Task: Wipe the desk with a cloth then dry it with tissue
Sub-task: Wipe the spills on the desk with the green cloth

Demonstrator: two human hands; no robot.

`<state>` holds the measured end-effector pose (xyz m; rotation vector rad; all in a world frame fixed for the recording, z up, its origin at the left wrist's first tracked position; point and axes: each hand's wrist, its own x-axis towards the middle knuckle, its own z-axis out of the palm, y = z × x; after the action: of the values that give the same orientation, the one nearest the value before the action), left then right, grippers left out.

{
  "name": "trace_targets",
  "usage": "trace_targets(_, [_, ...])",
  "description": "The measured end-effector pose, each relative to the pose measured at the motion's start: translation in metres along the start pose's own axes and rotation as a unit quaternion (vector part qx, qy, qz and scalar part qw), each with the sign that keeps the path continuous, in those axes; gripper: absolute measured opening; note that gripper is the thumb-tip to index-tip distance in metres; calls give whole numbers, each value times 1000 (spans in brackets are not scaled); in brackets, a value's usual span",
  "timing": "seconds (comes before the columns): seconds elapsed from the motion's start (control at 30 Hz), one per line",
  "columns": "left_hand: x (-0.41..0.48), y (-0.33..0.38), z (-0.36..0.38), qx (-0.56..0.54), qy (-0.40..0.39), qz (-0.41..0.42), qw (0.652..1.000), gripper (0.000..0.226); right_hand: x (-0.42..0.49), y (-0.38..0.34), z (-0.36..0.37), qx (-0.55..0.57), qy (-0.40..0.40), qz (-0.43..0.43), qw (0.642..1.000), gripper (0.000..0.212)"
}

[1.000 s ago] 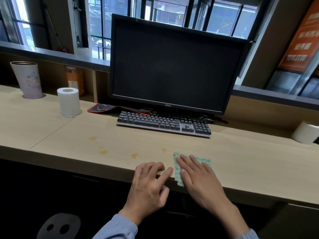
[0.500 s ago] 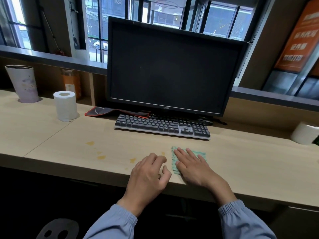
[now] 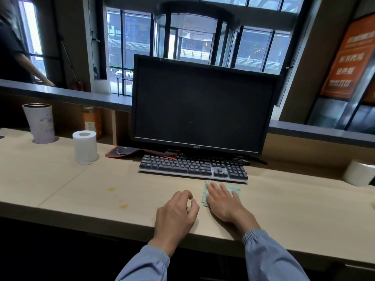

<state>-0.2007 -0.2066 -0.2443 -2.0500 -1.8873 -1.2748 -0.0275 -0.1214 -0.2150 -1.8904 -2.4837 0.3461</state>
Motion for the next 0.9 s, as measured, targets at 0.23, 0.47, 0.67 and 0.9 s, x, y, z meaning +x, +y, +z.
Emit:
trace_targets(0.23, [-5, -1, 7, 18, 17, -18, 1000, 10, -2, 8, -2, -4, -10, -6, 1000, 59])
trace_targets(0.47, [-7, 0, 9, 58, -1, -18, 998, 9, 3, 9, -1, -4, -4, 1, 1000, 59])
trace_targets(0.67, [-7, 3, 6, 60, -15, -35, 998, 17, -16, 9, 0, -1, -28, -14, 1000, 59])
trace_targets(0.9, [-6, 2, 6, 63, -2, -26, 998, 11, -2, 7, -7, 3, -11, 7, 1000, 59])
